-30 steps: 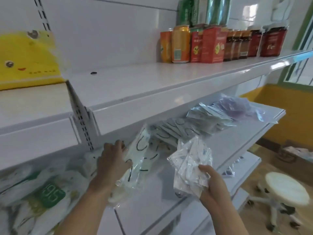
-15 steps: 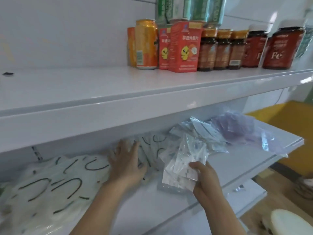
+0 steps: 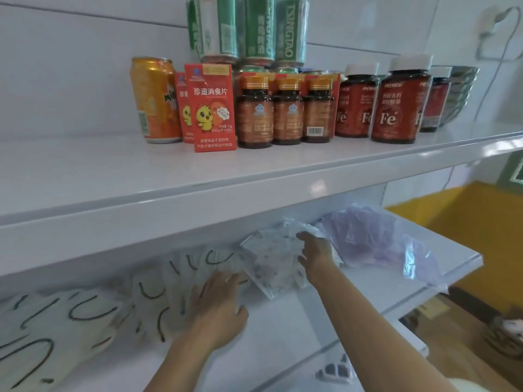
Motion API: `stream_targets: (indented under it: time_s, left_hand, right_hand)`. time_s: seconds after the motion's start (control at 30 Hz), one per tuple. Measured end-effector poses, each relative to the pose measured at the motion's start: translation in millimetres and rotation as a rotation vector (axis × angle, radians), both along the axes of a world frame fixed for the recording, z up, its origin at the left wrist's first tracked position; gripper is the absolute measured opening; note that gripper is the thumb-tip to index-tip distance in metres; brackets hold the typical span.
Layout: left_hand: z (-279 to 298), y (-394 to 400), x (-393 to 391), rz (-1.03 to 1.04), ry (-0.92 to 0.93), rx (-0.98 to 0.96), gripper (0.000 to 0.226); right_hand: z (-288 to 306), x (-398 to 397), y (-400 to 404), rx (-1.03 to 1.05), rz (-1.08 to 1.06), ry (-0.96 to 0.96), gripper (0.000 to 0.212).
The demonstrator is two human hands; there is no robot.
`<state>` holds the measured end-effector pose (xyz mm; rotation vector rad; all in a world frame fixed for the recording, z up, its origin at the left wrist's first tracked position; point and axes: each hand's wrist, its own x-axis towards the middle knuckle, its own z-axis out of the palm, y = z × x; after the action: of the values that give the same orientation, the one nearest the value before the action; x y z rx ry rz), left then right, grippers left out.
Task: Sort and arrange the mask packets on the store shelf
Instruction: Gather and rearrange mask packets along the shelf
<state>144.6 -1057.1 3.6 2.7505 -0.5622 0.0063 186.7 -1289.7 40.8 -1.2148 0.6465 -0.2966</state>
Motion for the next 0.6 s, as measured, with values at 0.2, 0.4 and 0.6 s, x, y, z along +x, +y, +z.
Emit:
stream_targets:
  time_s: [0.2,0.4,0.6]
  left_hand:
    - [4.5,10.8,-1.8,0.026,-0.048,0.003,0.055]
    - [7.3,61.6,-22.5,0.133,-0.055,-0.051,0.052]
    - [24.5,169.1,-75.6,0.291,-0.220,-0.176,0.050]
  right_hand:
    - [-39.8,-64.5,22.6,-0.569,-0.006,-0.085,0.046]
    - [-54.0,-87.8,73.0,-0.877,0.205,-0.154,0.034]
    - [-52.0,-92.7,186.4,-0.914,0.500,-0.344,0.026]
